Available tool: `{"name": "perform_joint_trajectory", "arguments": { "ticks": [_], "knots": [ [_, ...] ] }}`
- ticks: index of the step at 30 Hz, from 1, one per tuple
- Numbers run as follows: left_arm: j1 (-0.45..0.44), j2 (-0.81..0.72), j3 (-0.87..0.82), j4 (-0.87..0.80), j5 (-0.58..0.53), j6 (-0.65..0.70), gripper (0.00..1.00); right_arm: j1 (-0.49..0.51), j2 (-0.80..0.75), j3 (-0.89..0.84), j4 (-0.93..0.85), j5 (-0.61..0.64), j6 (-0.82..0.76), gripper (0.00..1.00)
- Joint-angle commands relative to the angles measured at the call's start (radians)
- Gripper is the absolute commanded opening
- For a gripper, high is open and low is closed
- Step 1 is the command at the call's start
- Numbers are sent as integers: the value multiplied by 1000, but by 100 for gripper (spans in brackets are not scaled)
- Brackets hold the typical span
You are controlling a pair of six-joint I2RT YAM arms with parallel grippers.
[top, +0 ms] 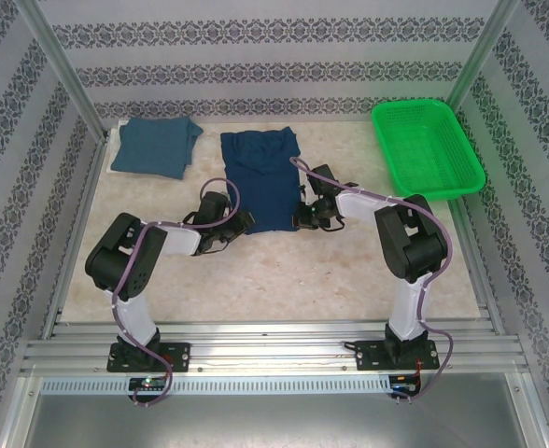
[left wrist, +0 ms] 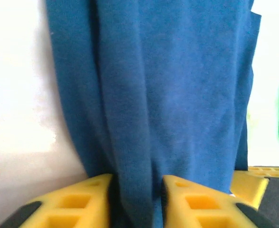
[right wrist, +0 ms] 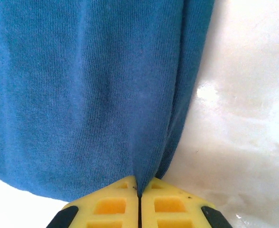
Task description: Fold and stack the t-shirts
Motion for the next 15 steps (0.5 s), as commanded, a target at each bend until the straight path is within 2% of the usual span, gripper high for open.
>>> {"name": "perform_joint_trajectory", "arguments": {
  "ticks": [1, 3, 4, 8, 15],
  "knots": [
    [-17, -9, 2, -135, 3, 24, 15, -2, 8, 3, -7, -17, -11, 6],
    [-9, -38, -9, -155, -7, 43, 3, 0, -10, -11, 9, -23, -9, 2],
    [-4, -59, -20, -154, -8, 49, 0, -2, -25, -23, 24, -31, -6, 0],
    [1, -157, -35, -194, -3, 92, 0, -7, -101, -76, 78, -51, 27, 0],
    [0, -320, -130, -245, 24, 116, 0, 5, -286, -185, 39, -53, 50, 0]
  ]
}}
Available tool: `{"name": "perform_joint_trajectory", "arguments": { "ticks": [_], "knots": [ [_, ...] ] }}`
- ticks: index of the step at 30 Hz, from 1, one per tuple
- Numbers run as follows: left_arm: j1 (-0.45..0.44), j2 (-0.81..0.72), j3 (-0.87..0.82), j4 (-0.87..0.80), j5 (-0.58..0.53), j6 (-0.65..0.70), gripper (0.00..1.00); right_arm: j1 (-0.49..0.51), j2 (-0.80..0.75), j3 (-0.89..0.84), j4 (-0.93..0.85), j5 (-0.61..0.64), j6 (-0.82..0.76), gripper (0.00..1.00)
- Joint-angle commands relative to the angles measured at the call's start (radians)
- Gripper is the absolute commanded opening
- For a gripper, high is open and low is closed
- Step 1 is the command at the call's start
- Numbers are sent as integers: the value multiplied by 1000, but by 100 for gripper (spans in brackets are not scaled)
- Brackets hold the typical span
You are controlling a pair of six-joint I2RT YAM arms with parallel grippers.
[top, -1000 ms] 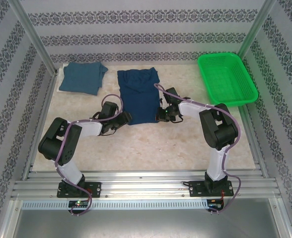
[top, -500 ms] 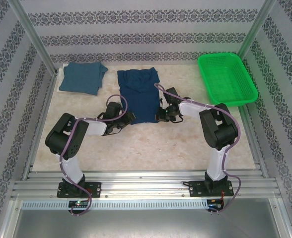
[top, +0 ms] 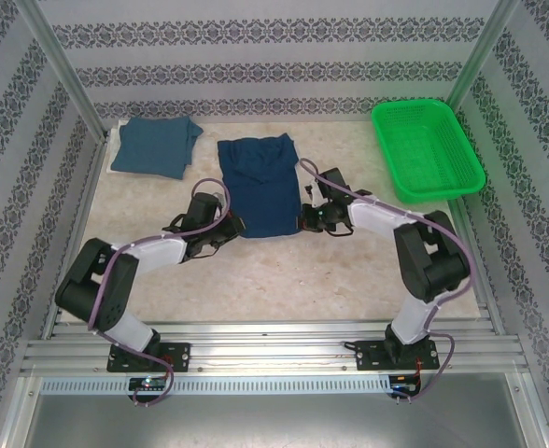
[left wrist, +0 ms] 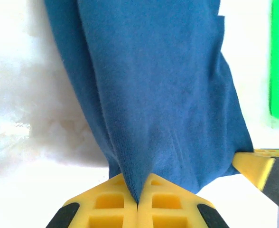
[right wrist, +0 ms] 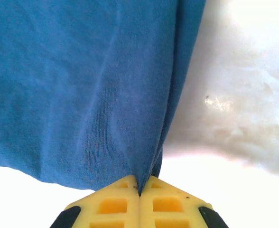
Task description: Fold and stack the t-shirts
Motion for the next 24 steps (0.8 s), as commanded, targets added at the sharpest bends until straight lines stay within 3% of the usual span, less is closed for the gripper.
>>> {"name": "perform_joint_trajectory", "arguments": {
  "ticks": [1, 12, 18, 24],
  "knots": [
    [0, -75, -62, -73, 17, 32, 0, 12, -89, -50, -10, -24, 34, 0],
    [-2, -380, -176, -218, 53, 4, 0, 137, -360, -227, -70, 51, 143, 0],
    [5, -350, -33, -288, 72, 51, 0, 126, -361, -87, -165, 77, 97, 0],
    [53, -218, 124, -311, 98, 110, 0, 51, -249, 98, -238, 27, 28, 0]
  ]
}}
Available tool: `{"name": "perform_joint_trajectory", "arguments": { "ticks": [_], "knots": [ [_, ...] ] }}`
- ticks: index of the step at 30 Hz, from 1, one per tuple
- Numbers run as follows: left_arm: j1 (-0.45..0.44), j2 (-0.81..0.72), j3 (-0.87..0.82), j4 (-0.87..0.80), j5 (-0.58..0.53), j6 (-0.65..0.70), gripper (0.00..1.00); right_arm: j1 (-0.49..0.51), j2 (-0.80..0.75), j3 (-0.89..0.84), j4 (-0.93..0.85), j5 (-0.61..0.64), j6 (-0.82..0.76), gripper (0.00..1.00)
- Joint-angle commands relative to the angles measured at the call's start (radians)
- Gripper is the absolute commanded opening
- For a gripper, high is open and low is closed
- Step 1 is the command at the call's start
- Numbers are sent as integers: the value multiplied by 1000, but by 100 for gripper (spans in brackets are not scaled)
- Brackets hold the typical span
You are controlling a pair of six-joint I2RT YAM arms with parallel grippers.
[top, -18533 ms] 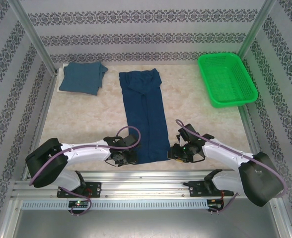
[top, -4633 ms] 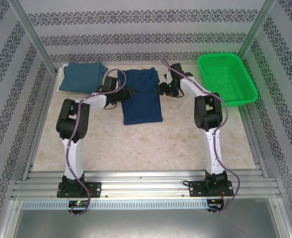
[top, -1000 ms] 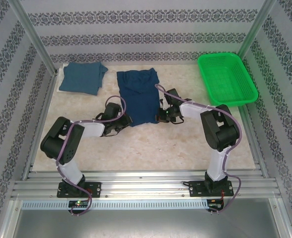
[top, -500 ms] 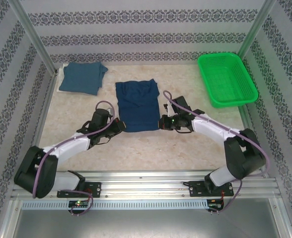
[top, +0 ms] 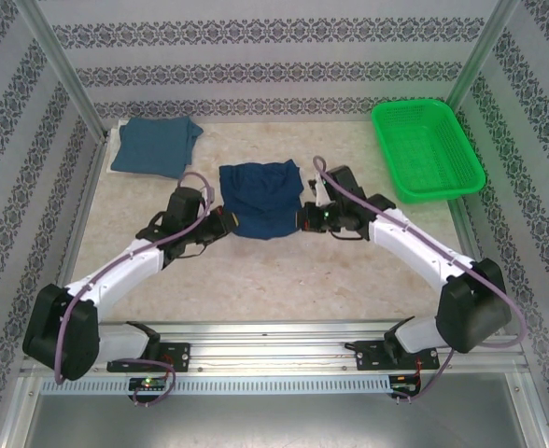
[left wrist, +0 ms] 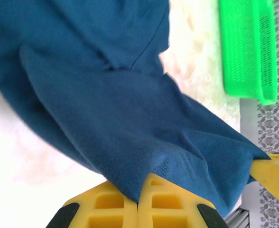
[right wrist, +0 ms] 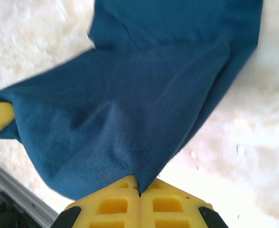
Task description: Fold and stack the t-shirts
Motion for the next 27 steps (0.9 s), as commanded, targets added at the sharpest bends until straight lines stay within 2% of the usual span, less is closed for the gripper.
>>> {"name": "perform_joint_trajectory", "arguments": {
  "ticks": [1, 5, 14, 27],
  "knots": [
    [34, 75, 72, -29, 31, 59, 0, -40, 77, 97, -68, -21, -62, 0],
    [74, 161, 120, 14, 60, 61, 0, -80, 184, 208, -98, -56, -98, 0],
    [168, 245, 215, 35, 103, 75, 0, -141, 393, 461, -168, -110, -144, 0],
    [226, 404, 363, 47, 136, 78, 0, -174, 665, 885, -336, -128, -192, 0]
  ]
}}
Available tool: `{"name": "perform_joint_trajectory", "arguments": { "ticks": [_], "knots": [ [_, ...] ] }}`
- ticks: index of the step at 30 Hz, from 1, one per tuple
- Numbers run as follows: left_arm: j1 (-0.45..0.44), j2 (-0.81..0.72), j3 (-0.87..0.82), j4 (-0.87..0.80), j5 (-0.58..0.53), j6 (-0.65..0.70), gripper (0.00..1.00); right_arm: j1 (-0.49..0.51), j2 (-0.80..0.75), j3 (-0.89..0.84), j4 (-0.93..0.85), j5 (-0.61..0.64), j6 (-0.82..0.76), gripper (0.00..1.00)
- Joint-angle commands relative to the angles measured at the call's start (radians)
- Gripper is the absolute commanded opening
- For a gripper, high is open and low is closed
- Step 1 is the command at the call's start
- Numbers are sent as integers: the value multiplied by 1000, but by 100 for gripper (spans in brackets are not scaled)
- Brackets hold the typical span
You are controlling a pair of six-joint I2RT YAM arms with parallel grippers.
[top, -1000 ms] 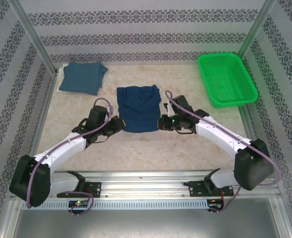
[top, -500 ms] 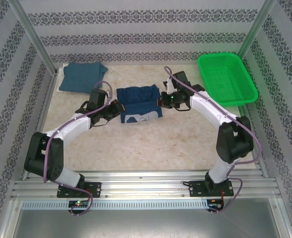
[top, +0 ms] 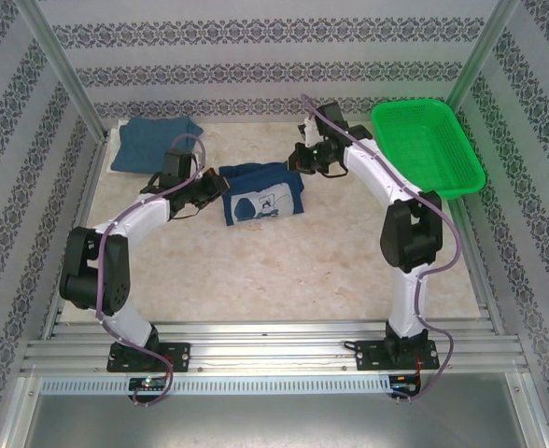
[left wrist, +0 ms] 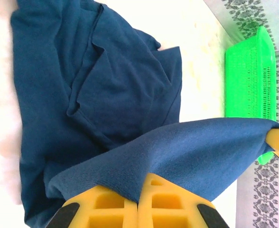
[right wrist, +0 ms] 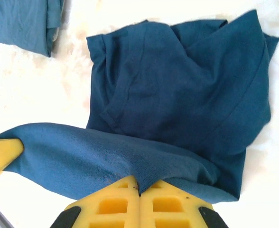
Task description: Fold and stack the t-shirts
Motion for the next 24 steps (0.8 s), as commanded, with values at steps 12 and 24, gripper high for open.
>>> {"name": "perform_joint_trajectory", "arguments": {
  "ticks": [12, 24],
  "knots": [
    [59, 160, 169, 26, 29, 35, 0, -58, 294, 450, -237, -39, -52, 0],
    [79, 326, 289, 53, 45, 24, 0, -78, 516, 699, -253, -96, -7, 0]
  ]
}}
